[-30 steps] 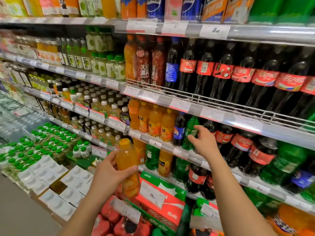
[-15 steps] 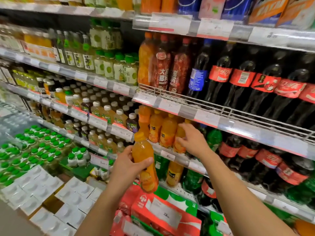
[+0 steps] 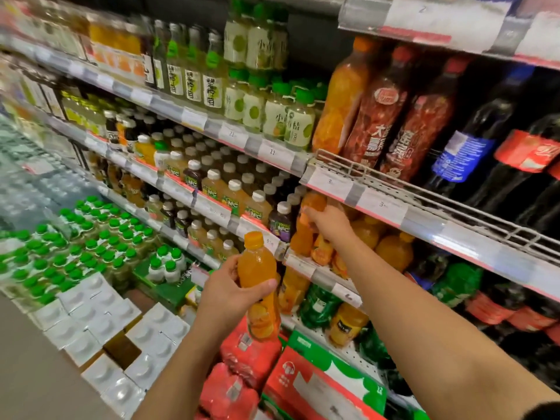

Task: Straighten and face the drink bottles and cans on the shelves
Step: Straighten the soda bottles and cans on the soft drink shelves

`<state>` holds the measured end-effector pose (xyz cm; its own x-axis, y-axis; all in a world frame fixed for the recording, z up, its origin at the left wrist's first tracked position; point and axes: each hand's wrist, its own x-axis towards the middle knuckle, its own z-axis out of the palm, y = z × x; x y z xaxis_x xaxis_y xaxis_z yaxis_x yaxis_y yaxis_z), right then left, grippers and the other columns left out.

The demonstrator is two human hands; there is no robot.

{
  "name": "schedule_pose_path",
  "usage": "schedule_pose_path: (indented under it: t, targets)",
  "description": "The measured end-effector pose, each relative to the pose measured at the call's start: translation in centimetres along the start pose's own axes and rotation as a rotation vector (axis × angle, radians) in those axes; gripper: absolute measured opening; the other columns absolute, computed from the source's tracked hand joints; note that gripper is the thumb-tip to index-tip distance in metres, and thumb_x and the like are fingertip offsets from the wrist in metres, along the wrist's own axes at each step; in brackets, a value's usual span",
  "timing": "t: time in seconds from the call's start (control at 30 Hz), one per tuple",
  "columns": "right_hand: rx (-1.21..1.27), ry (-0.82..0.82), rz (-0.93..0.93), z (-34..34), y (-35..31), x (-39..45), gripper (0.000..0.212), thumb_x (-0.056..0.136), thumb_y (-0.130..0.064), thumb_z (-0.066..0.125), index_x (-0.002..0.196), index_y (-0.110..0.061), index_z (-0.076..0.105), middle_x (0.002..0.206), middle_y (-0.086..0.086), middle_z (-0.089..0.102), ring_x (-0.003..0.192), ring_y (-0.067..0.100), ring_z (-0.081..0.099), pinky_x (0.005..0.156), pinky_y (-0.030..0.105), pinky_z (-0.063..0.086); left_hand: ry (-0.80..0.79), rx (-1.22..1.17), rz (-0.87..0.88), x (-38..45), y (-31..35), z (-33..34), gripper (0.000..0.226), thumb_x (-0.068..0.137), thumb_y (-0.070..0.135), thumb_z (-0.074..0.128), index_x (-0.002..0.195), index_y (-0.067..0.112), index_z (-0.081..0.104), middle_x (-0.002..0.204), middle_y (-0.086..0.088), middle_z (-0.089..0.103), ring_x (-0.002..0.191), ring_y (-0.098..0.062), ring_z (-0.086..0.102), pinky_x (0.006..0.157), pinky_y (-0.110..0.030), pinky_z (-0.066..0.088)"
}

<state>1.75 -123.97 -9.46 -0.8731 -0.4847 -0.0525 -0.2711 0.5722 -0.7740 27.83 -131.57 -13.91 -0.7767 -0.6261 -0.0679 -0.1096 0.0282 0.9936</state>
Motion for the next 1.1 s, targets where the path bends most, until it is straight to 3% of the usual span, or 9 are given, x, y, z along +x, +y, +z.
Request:
schedule_pose_path:
  t: [0.1,0.2,0.3,0.4,0.57,0.77,0.9,0.97,1.1]
  targets:
    - [-0.022,0.007,0.109,1.1,-0.2,1.7,0.044,0.096,-0.058,0.057,0.099,-0.015,0.063,0.113,0.012,0.062,0.102,0.031,0.062,0.065,0.031,0.041,0.014,0.004,0.000,0.8,-1.1,-1.1,0.057,0.067,0.037,0.093,0.116,0.032,0.065,0.103,0.007,0.077,0.094,-0.014,0.075,0.086,-0.045,0.060]
    - [-0.122,0.056,-0.032,1.6,-0.5,1.0,0.053,0.095,-0.055,0.061,0.132,-0.018,0.057,0.121,0.010,0.065,0.111,0.030,0.059,0.081,0.033,0.042,0.017,0.015,-0.016,1.8,-2.1,-1.5,0.069,0.057,0.052,0.091,0.118,0.031,0.065,0.103,0.006,0.077,0.093,-0.017,0.075,0.086,-0.049,0.059]
    - [-0.233,0.079,-0.215,2.1,-0.1,-1.2,0.047,0.089,-0.054,0.066,0.128,-0.030,0.054,0.116,0.001,0.068,0.105,0.026,0.063,0.084,0.039,0.052,0.011,0.034,-0.019,2.7,-2.6,-1.6,0.072,0.055,0.056,0.091,0.118,0.033,0.064,0.102,0.006,0.077,0.093,-0.017,0.075,0.086,-0.050,0.059]
    - [-0.342,0.075,-0.312,2.3,1.5,-4.0,0.038,0.092,-0.050,0.063,0.126,-0.040,0.051,0.115,-0.008,0.067,0.101,0.022,0.063,0.077,0.037,0.050,0.007,0.062,-0.011,3.7,-2.7,-1.5,0.069,0.055,0.058,0.090,0.115,0.035,0.064,0.102,0.006,0.077,0.093,-0.017,0.075,0.085,-0.050,0.059]
    - [0.076,0.159,-0.307,-0.7,5.0,-9.1,0.027,0.096,-0.048,0.064,0.122,-0.045,0.057,0.100,-0.015,0.069,0.088,0.005,0.068,0.080,0.035,0.057,-0.027,0.074,0.020,5.2,-1.9,-0.4,0.053,0.070,0.039,0.092,0.113,0.039,0.061,0.103,0.007,0.076,0.091,-0.011,0.074,0.083,-0.043,0.060]
    - [0.394,0.343,-0.219,-6.5,7.4,-13.4,0.014,0.098,-0.034,0.063,0.111,-0.028,0.064,0.081,-0.001,0.065,0.055,0.022,0.062,0.052,0.034,0.052,-0.104,0.159,0.122,7.9,-0.1,2.2,0.048,0.081,0.028,0.085,0.105,0.053,0.052,0.097,0.021,0.072,0.087,0.005,0.068,0.067,-0.015,0.054]
    - [0.492,0.468,-0.150,-9.0,9.7,-15.7,0.011,0.100,-0.026,0.060,0.106,-0.019,0.067,0.074,-0.005,0.058,0.052,0.013,0.046,0.045,0.023,0.039,-0.105,0.216,0.183,11.4,1.2,4.5,0.047,0.079,0.035,0.086,0.116,0.042,0.057,0.110,0.012,0.067,0.100,0.000,0.063,0.081,-0.029,0.052]
    - [0.531,0.514,-0.130,-10.1,11.0,-16.9,0.011,0.100,-0.021,0.060,0.106,-0.016,0.067,0.072,-0.006,0.056,0.051,0.011,0.042,0.043,0.021,0.035,-0.115,0.224,0.195,13.1,1.6,5.8,0.041,0.079,0.029,0.087,0.109,0.038,0.061,0.106,0.010,0.069,0.093,0.000,0.066,0.080,-0.029,0.052]
    - [0.558,0.589,-0.122,-12.5,13.3,-19.7,0.010,0.102,-0.014,0.057,0.104,-0.014,0.066,0.075,-0.008,0.057,0.054,0.004,0.045,0.046,0.014,0.036,-0.081,0.302,0.226,16.1,1.7,8.7,0.049,0.078,0.032,0.087,0.118,0.030,0.059,0.107,0.008,0.068,0.097,-0.010,0.066,0.088,-0.039,0.056]
